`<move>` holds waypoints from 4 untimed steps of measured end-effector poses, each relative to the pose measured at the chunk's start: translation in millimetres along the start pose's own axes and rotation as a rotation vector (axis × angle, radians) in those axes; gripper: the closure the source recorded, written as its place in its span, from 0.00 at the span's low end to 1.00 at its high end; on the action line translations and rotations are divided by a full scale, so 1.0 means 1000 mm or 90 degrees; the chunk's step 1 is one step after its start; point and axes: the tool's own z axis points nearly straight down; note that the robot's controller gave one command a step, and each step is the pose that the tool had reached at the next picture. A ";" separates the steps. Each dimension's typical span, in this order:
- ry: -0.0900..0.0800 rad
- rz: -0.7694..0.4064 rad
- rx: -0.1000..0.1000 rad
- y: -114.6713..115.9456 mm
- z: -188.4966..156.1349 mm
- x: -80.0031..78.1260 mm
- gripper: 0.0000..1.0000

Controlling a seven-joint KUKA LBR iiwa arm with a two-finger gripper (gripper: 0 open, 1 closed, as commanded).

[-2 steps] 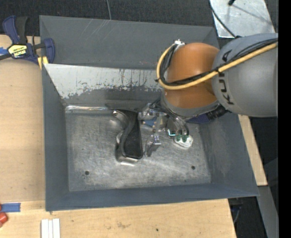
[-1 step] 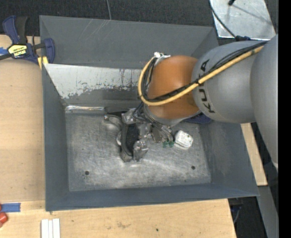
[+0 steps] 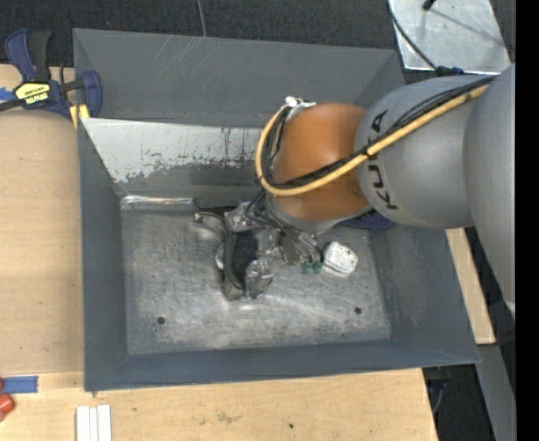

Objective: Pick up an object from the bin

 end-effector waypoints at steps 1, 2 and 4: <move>0.020 0.003 -0.001 0.000 -0.118 -0.011 1.00; 0.026 0.003 -0.001 0.000 -0.113 -0.009 0.00; 0.040 -0.093 0.000 -0.008 -0.001 -0.017 1.00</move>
Offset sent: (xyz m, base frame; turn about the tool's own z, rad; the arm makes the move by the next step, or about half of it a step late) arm 0.0033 0.0011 0.1122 0.0035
